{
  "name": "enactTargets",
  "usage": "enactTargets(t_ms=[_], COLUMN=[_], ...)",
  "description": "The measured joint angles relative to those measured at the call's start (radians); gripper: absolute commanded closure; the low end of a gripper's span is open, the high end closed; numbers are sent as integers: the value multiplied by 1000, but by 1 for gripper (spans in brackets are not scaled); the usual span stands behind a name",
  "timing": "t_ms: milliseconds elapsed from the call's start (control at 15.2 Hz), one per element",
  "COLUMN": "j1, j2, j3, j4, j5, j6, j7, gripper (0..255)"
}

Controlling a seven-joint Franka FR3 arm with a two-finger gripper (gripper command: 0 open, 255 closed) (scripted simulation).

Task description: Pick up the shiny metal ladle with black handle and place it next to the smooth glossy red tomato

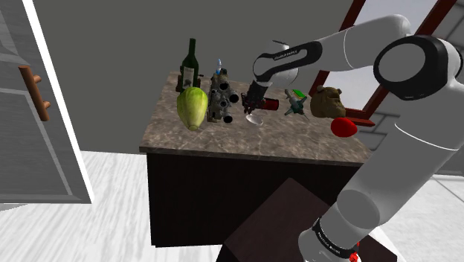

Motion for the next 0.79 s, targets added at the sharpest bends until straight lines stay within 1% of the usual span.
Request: enactTargets(t_ms=[792], j1=[1], j2=[-60], j3=[0], j4=[95], j5=[-12], j6=[-154], j7=[16], gripper=[255])
